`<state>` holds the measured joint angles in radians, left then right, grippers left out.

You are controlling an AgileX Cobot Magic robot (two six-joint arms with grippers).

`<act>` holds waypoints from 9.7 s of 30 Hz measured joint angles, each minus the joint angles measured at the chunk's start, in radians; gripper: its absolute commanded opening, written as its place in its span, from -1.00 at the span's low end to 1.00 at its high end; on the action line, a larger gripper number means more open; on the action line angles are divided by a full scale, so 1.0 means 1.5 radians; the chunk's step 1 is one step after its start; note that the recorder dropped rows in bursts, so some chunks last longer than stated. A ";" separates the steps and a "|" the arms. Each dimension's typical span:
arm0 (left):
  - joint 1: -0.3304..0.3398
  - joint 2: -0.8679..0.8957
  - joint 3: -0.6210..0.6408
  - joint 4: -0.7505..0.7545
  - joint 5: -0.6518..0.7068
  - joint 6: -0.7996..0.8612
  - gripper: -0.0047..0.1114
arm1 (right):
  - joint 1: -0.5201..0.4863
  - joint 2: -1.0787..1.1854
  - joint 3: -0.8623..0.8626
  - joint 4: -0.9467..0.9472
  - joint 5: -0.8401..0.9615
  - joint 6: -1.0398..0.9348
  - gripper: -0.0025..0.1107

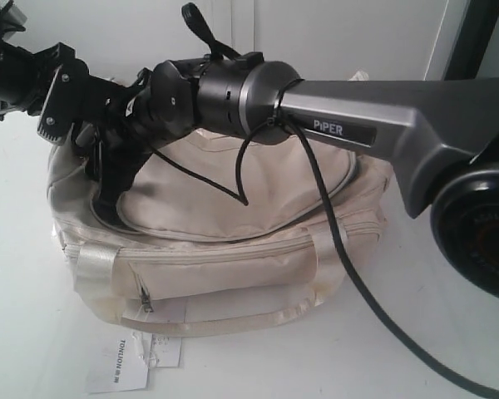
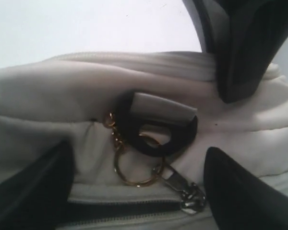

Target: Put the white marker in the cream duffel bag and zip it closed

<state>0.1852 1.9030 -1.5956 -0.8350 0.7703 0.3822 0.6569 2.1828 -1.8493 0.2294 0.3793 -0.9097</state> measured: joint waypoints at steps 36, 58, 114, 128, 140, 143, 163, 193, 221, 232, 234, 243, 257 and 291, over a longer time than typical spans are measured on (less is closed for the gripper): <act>0.001 0.000 0.000 -0.001 0.003 0.025 -0.92 | 0.001 -0.035 -0.001 -0.016 0.047 -0.003 0.15; 0.001 0.000 0.000 -0.005 0.007 0.025 -0.92 | 0.001 0.050 -0.005 -0.017 -0.080 -0.104 -0.90; 0.034 0.001 0.000 -0.016 0.048 0.025 -0.92 | -0.012 -0.066 -0.008 0.250 0.162 -0.205 -0.96; 0.038 0.001 0.000 -0.019 0.054 0.026 -0.92 | -0.016 -0.066 -0.008 0.265 0.182 -0.192 -0.96; 0.038 0.001 0.000 -0.020 0.065 0.026 -0.92 | -0.018 -0.078 -0.008 0.270 0.238 -0.178 -0.96; 0.038 0.001 0.000 -0.020 0.063 0.026 -0.92 | -0.018 -0.080 -0.008 0.275 0.251 -0.178 -0.96; 0.039 0.001 0.000 -0.017 0.030 0.026 -0.92 | -0.018 -0.085 -0.008 0.291 0.307 -0.174 -0.96; 0.047 -0.172 0.093 0.171 0.054 -0.040 0.19 | -0.015 -0.085 -0.008 0.295 0.249 -0.144 -0.96; 0.047 -0.251 0.336 0.011 -0.068 -0.048 0.19 | -0.015 -0.085 -0.008 0.295 0.302 -0.143 -0.96; 0.047 -0.232 0.353 -0.112 -0.071 0.048 0.19 | -0.015 -0.085 -0.008 0.295 0.302 -0.143 -0.96; 0.047 -0.226 0.353 -0.116 -0.071 0.052 0.19 | -0.015 -0.085 -0.008 0.295 0.302 -0.143 -0.96; 0.041 -0.192 0.353 -0.126 -0.071 0.072 -0.67 | -0.015 -0.085 -0.008 0.294 0.302 -0.143 -0.96; 0.018 -0.192 0.353 -0.131 -0.083 0.099 -0.92 | -0.015 -0.085 -0.008 0.292 0.339 -0.143 -0.96; 0.018 -0.189 0.354 -0.146 -0.086 0.100 -0.92 | -0.015 -0.085 -0.008 0.276 0.417 -0.144 -0.96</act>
<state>0.2122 1.6192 -1.0651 -1.0533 0.6413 0.5319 0.6337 2.0556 -1.8615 0.6430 1.0051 -1.1254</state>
